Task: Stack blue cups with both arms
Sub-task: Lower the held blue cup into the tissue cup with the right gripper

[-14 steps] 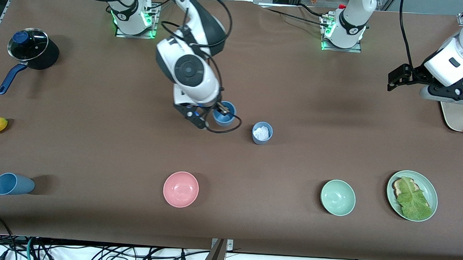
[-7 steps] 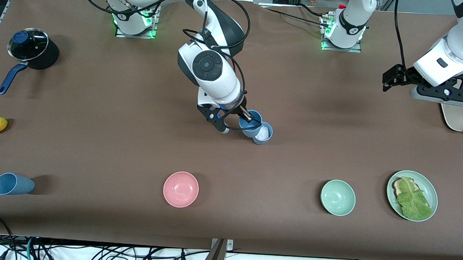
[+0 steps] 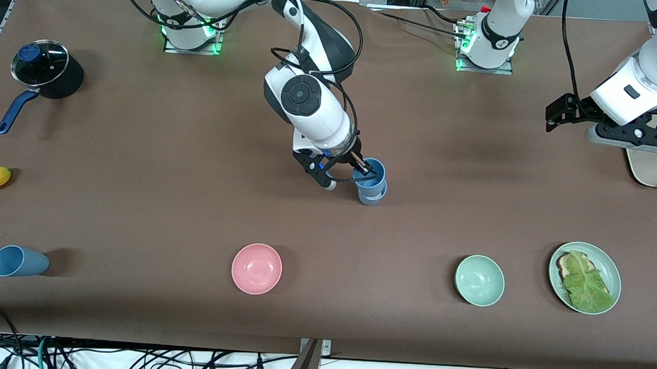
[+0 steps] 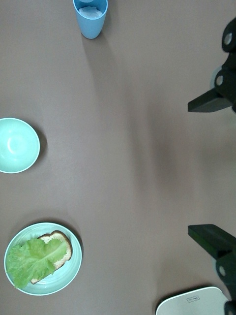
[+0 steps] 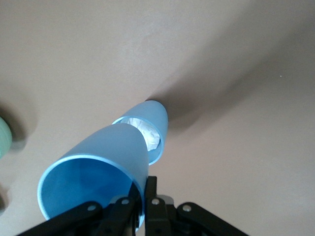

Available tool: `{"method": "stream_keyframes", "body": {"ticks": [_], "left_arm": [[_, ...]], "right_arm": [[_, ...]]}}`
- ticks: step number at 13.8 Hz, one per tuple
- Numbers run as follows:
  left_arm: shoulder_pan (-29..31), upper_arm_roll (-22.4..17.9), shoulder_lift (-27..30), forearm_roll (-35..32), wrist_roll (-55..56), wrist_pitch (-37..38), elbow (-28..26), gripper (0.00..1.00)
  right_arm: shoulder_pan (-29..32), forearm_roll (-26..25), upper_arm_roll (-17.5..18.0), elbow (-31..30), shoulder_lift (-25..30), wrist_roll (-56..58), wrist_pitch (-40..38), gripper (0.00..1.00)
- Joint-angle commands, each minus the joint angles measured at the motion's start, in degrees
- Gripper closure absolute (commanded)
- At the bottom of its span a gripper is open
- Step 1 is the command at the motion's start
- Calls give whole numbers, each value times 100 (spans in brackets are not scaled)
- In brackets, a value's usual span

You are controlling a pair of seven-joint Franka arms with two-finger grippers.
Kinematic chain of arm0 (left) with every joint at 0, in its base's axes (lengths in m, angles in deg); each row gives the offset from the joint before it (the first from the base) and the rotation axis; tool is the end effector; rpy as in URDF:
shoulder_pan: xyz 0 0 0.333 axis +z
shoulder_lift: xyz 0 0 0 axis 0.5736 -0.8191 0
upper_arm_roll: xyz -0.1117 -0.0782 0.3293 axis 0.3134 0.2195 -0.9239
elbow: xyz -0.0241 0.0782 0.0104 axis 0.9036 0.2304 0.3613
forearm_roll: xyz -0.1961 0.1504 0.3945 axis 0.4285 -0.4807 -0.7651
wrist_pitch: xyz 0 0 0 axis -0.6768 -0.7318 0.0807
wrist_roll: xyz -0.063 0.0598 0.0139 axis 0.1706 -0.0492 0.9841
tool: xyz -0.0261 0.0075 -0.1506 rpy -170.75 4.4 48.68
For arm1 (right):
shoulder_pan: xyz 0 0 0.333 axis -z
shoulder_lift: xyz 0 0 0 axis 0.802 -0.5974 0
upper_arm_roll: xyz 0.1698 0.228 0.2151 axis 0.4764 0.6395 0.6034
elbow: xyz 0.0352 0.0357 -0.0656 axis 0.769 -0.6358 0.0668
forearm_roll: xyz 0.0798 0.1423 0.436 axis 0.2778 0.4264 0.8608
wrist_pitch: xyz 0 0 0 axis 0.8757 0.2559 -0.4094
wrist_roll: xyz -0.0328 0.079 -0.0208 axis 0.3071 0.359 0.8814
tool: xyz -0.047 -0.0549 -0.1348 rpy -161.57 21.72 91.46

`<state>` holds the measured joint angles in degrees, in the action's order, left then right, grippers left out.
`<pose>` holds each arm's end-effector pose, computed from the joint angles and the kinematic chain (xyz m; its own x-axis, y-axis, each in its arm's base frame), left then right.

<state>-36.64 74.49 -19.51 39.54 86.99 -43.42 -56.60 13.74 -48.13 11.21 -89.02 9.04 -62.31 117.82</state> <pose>0.6035 -0.0528 0.5668 0.9903 -0.1213 -0.0681 -0.1237 -0.9918 -0.0328 0.6193 0.6293 0.3244 0.6907 -0.6733 -0.2640 -0.7226 -0.6576 -0.2131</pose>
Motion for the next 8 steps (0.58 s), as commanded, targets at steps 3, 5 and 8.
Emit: {"method": "stream_keyframes", "body": {"ticks": [3, 5, 8], "left_arm": [[14, 23, -97, -50, -64, 13, 158, 0], [14, 23, -88, -41, -64, 13, 158, 0], [23, 14, -88, -41, -73, 22, 150, 0]], "right_arm": [[-119, 101, -51, 262, -212, -88, -12, 100], [-137, 93, -51, 253, -220, -88, -11, 100], [-137, 84, -51, 253, -282, -97, -11, 100]]}}
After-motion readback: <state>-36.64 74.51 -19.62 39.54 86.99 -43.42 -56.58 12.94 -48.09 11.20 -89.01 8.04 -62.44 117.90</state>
